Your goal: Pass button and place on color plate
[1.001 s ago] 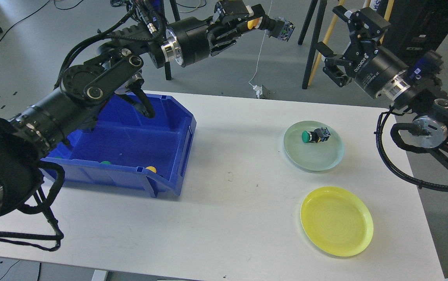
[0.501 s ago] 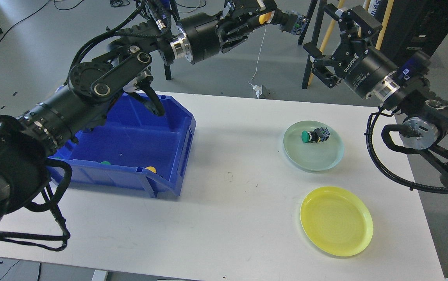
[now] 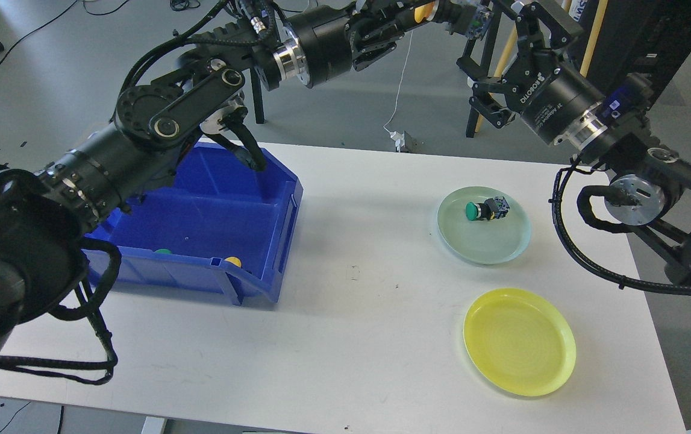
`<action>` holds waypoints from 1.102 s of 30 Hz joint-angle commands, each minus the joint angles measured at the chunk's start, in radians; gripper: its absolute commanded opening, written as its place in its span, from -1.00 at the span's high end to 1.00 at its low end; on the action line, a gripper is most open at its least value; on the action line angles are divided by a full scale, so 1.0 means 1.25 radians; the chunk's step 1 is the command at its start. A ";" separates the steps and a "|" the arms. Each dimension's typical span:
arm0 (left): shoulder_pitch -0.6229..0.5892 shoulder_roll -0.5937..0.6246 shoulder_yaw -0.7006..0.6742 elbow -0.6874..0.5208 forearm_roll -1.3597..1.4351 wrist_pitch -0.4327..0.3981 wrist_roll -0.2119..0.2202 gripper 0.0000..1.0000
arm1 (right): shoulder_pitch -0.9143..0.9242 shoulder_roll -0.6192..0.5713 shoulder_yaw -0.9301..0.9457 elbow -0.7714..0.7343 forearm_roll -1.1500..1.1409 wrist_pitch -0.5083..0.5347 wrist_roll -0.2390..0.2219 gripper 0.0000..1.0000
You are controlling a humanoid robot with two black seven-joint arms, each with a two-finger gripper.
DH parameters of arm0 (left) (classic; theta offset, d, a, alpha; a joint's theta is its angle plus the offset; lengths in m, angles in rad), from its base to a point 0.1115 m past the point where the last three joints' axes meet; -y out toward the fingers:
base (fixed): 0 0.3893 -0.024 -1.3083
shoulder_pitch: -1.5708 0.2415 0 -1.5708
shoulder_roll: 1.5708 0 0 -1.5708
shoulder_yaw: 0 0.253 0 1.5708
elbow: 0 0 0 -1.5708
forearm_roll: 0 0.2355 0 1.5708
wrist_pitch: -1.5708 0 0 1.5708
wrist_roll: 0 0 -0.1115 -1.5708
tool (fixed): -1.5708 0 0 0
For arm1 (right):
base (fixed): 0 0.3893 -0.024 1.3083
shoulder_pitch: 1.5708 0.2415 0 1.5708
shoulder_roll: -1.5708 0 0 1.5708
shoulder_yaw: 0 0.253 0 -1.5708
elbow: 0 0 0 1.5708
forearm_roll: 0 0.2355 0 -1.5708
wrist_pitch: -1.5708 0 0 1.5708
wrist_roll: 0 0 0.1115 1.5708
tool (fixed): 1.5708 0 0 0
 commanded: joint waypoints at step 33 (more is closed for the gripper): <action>-0.006 -0.010 0.003 0.002 0.001 0.000 0.002 0.58 | 0.033 0.013 -0.009 -0.002 0.002 0.007 0.000 0.50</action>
